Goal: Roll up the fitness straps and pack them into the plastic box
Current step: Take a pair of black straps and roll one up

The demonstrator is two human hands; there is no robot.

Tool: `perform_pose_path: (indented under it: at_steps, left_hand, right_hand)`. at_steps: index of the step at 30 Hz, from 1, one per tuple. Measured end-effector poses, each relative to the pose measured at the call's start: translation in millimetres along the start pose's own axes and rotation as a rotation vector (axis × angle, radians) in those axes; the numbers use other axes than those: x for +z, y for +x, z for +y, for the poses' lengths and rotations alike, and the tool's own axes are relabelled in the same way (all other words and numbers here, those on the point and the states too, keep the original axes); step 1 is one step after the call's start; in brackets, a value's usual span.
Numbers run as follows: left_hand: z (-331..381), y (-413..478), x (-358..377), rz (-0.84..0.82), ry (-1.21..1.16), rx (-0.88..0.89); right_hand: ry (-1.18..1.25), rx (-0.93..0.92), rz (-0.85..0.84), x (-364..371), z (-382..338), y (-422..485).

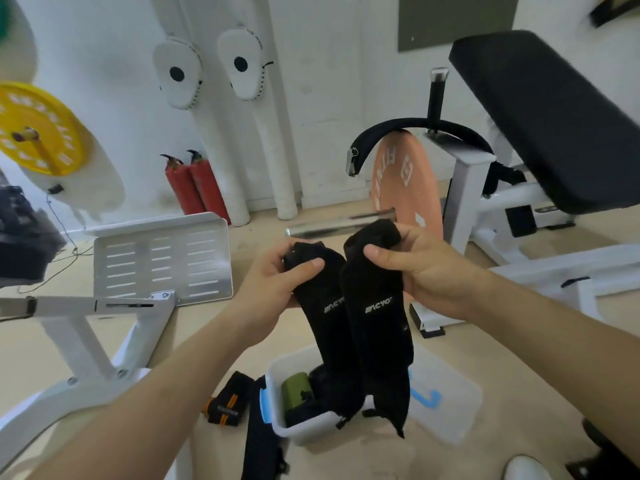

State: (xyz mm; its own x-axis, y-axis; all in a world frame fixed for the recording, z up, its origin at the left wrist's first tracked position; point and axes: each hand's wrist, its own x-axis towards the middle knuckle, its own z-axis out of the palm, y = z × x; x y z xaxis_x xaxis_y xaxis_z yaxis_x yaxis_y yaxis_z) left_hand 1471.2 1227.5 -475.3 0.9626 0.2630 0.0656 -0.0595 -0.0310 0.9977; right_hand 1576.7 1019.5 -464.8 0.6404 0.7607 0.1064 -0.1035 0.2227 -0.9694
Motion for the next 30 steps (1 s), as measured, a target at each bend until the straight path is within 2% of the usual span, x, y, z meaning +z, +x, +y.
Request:
perform_pose_path:
  at_steps: [5, 15, 19, 27, 30]
  left_hand:
    - [2.9, 9.9, 10.0, -0.040, -0.170, -0.007]
    - [10.4, 11.5, -7.4, -0.267, -0.315, -0.292]
    - [5.2, 3.5, -7.0, -0.301, -0.260, -0.283]
    - [-1.7, -7.6, -4.7, -0.353, -0.142, -0.240]
    - [-0.5, -9.4, -1.0, -0.249, -0.160, -0.199]
  right_hand:
    - [-0.089, 0.066, -0.068, -0.9, 8.1, 8.3]
    - [-0.178, 0.121, -0.082, -2.1, 18.2, 10.0]
    - [-0.224, 0.155, -0.131, -3.2, 17.6, 4.8]
    - [-0.245, 0.186, -0.103, -2.9, 20.0, -2.8]
    - [-0.261, 0.177, -0.086, -4.3, 22.6, -5.1]
